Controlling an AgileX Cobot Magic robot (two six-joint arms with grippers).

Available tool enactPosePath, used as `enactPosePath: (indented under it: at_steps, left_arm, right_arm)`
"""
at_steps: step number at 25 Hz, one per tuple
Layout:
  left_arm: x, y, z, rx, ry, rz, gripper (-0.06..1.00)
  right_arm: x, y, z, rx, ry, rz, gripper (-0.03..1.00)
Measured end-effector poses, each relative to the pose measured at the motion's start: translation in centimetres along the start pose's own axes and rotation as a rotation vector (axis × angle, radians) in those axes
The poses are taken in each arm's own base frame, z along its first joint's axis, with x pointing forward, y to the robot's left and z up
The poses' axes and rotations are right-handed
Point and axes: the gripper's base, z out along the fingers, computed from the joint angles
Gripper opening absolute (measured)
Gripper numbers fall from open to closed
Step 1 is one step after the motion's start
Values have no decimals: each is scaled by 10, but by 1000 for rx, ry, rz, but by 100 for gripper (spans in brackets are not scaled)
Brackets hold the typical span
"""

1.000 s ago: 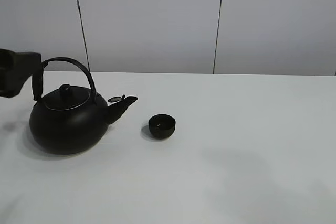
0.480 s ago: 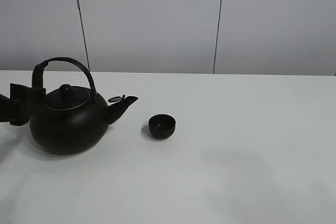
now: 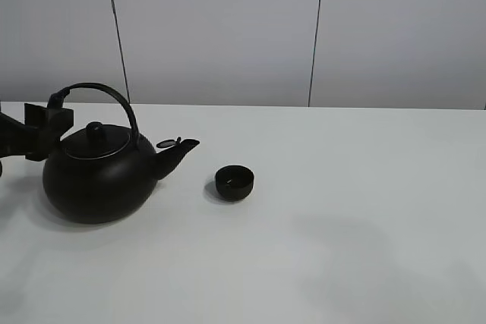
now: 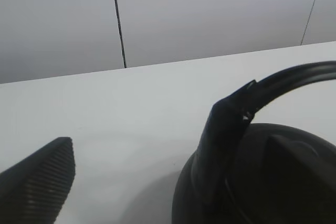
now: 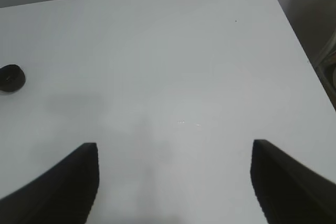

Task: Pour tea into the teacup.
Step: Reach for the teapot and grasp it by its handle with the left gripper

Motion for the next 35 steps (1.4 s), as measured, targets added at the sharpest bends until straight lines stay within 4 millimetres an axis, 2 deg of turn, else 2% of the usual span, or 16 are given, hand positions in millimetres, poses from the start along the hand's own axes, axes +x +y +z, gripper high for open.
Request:
enactPosePath:
  at_steps: [11,19,32,35]
  left_arm:
    - [3,-1,23,27,-15,14,70]
    - [6,-1,26,28,-9,-2,68]
    - [5,-7,25,92,-12,30,14]
    - [5,-7,25,89,-13,34,12]
  right_arm:
    - [0,0,0,0,0,0,55]
    - [0,0,0,0,0,0,55]
    - [0,0,0,0,0,0,55]
    - [0,0,0,0,0,0,55]
